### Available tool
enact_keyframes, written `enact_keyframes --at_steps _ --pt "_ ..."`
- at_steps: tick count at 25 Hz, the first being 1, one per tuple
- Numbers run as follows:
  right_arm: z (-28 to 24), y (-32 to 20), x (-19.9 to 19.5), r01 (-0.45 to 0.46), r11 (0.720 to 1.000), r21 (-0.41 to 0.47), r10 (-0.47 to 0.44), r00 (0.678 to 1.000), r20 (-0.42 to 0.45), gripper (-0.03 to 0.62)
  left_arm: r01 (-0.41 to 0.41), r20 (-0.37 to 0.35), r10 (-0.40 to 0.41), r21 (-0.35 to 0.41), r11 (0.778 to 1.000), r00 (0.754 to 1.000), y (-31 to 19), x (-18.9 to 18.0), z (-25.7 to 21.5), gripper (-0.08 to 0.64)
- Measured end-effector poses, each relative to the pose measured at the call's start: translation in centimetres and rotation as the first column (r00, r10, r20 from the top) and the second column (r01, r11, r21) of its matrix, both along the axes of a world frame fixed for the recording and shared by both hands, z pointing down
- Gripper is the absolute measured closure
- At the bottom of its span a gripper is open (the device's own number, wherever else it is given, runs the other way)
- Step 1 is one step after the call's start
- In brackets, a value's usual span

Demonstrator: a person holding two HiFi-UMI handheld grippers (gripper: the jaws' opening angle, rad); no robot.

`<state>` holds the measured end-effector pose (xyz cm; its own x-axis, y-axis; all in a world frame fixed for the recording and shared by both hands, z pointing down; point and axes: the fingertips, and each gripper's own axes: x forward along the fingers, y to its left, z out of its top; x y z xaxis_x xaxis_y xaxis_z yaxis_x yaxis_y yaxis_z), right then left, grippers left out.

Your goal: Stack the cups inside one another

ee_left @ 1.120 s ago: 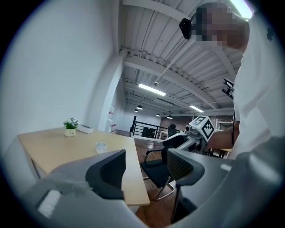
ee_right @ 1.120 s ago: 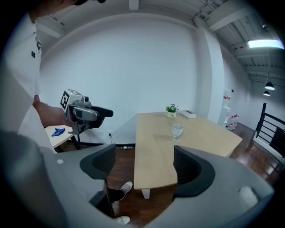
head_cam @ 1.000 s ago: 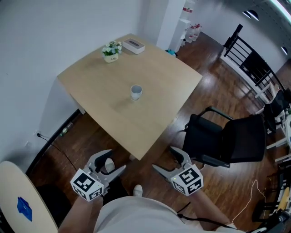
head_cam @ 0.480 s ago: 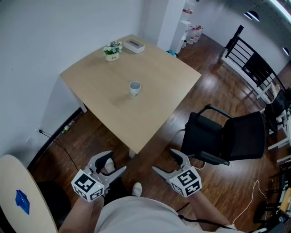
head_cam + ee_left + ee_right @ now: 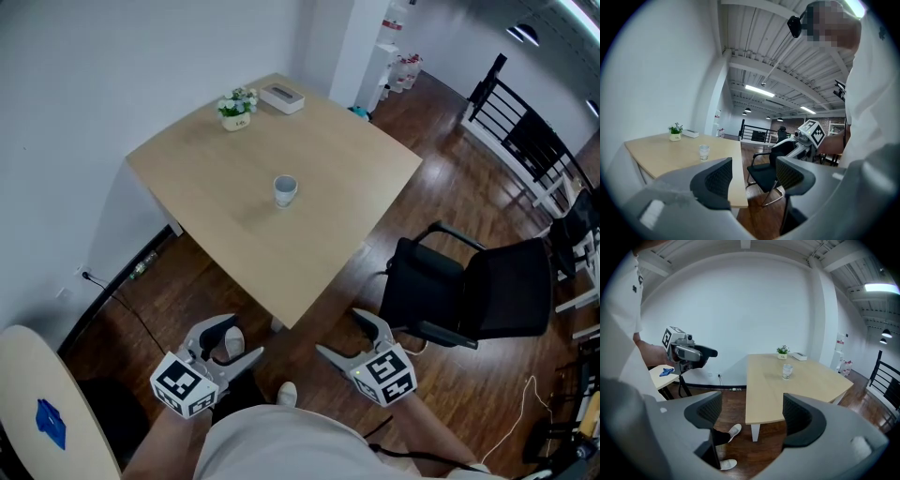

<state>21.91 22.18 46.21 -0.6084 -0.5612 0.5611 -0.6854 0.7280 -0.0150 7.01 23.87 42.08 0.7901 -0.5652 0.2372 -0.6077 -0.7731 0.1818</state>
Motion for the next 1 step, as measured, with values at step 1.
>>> enact_keyframes --at_steps 1 --pt "0.04 -0.47 -0.17 0.001 1.0 -0.001 -0.001 1.0 -0.002 0.192 -0.001 -0.002 0.001 -0.001 1.0 1.0 -0.39 -0.16 0.04 0.25"
